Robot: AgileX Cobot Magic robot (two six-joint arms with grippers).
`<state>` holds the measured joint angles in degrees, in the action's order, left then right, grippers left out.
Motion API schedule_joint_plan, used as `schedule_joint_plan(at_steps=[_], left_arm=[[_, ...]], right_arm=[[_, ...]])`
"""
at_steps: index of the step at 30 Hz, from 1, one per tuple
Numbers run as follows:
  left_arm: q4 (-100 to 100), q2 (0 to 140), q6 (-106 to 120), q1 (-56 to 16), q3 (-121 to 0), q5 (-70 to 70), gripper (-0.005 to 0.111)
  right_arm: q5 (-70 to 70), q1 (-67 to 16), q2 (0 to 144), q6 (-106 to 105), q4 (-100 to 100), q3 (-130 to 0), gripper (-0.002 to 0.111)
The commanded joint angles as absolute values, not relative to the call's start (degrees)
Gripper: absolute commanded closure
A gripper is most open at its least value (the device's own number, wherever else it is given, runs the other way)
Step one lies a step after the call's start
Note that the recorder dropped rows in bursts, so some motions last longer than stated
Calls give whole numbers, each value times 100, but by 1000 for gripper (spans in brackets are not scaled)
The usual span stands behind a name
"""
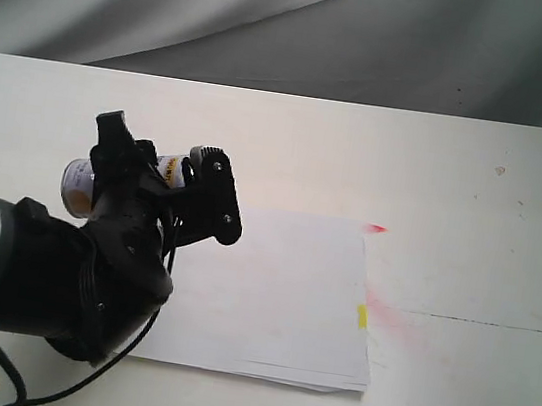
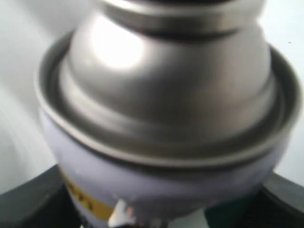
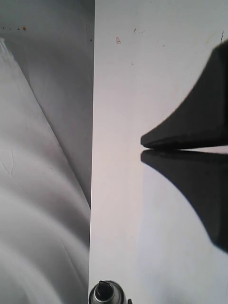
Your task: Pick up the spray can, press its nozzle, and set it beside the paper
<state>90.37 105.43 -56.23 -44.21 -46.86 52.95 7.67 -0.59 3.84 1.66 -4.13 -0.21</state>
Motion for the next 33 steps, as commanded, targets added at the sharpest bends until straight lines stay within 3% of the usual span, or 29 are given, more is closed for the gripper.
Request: schedule_joint_plan(at_steps=[1, 33], left_arm=[[9239, 10604, -5883, -4458, -4745, 5798, 107], [9339, 10604, -6595, -4458, -4767, 5875, 107]], right_arm=[[776, -54, 358, 174, -414, 0, 108], [569, -54, 358, 176, -414, 0, 108]])
